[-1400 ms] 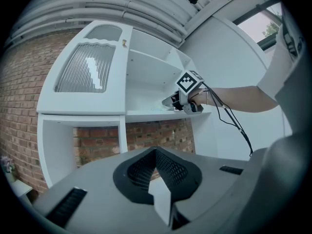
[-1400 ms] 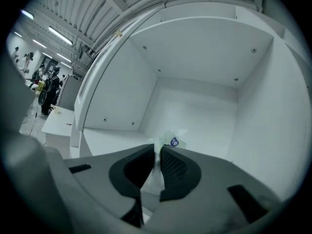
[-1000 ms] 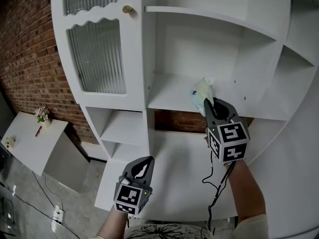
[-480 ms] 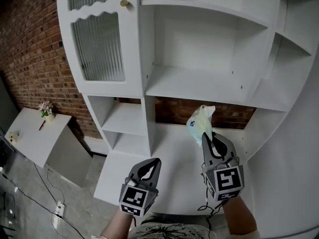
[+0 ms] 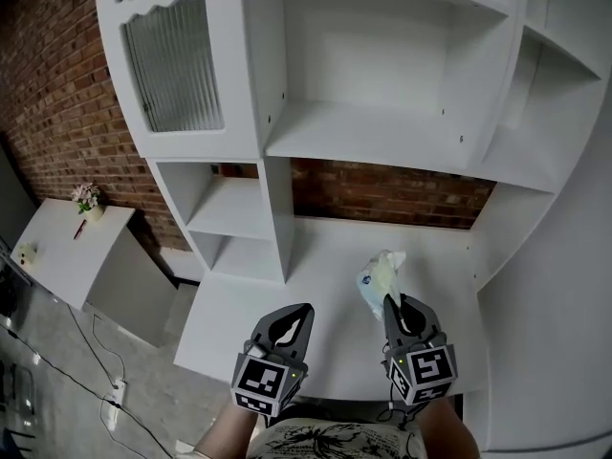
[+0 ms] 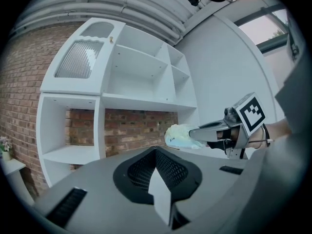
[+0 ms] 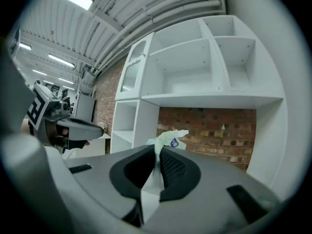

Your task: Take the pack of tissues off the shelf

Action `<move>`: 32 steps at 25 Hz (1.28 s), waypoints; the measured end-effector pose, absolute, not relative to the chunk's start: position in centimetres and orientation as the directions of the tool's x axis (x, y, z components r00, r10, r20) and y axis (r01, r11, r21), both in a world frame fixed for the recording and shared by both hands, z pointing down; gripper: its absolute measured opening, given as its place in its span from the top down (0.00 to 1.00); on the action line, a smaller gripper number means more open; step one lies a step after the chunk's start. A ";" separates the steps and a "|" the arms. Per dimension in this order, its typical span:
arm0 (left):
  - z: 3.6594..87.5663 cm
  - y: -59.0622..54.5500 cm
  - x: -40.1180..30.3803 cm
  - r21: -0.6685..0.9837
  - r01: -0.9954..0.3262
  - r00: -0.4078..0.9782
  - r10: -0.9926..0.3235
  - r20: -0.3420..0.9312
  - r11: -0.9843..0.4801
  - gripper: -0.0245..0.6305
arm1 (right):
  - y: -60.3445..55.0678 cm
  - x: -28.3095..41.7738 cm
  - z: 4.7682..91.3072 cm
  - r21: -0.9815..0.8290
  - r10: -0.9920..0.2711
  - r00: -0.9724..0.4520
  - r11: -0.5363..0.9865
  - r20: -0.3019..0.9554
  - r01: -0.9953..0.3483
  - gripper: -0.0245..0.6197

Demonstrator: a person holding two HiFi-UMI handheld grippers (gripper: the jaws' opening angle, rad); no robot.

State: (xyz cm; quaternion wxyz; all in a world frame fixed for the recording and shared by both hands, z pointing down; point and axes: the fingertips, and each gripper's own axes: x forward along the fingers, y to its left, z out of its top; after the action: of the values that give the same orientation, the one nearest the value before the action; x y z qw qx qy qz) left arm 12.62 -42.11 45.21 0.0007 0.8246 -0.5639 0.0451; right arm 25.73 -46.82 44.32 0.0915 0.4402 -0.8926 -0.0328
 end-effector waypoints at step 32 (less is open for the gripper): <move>45.9 -46.2 13.2 -0.057 -0.924 0.372 -0.922 0.106 -0.379 0.94 | -48.6 24.9 47.3 0.063 -0.776 -0.616 0.627 0.135 -0.776 0.94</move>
State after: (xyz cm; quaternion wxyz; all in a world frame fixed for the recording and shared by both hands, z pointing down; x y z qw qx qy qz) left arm 13.21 -46.21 45.92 0.0060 0.8282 -0.5571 0.0601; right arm 24.90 -48.62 47.30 0.0746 0.4319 -0.8988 0.0006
